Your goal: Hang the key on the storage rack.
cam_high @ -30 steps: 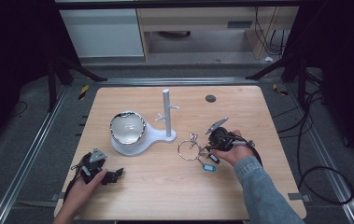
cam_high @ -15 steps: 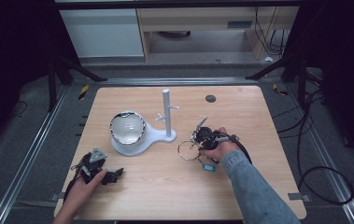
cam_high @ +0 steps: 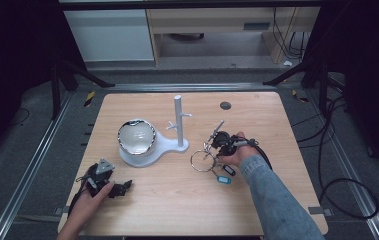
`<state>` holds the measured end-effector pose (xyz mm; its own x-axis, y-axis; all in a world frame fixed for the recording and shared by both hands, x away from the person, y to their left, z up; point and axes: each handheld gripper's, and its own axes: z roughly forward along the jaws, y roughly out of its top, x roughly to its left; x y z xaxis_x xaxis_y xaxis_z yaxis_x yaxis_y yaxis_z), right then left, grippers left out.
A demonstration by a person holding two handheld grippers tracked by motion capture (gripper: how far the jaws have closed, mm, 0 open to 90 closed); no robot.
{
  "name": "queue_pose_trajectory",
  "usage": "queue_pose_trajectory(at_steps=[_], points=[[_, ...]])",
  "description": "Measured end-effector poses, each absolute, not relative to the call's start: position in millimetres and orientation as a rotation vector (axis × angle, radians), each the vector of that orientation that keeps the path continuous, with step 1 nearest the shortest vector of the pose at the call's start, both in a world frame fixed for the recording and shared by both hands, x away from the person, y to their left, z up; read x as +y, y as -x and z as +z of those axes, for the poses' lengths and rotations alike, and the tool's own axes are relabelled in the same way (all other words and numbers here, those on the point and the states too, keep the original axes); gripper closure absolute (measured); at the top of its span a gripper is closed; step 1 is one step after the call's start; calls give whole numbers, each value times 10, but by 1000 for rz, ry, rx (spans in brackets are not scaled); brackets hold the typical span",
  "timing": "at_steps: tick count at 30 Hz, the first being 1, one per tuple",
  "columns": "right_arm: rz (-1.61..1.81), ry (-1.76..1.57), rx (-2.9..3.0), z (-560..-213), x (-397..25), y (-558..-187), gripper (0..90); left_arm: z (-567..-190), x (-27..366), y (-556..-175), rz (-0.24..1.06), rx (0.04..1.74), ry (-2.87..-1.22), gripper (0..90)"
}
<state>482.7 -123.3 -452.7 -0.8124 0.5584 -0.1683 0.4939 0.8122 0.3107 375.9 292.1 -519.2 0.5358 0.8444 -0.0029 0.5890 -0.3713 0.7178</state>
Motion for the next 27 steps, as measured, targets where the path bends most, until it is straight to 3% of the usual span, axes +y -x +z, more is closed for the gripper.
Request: queue_pose_trajectory(at_steps=[14, 17, 18, 22, 27], points=[[234, -641, 2846, -4622, -1143, -4980, 579, -5192, 2921, -3759, 485, 1155, -2097, 0], [206, -624, 2864, -4643, -1125, -4992, 615, -5192, 2921, -3759, 485, 1155, -2097, 0], [217, -629, 2881, -4638, -1117, -4993, 690, -5192, 2921, -3759, 485, 1155, -2098, 0], [209, -633, 2914, -4641, -1119, -4974, 797, -5193, 2920, -3760, 485, 1154, -2095, 0], [202, -649, 2933, -4643, -1119, -4960, 872, -5192, 2921, -3759, 485, 1155, -2098, 0]])
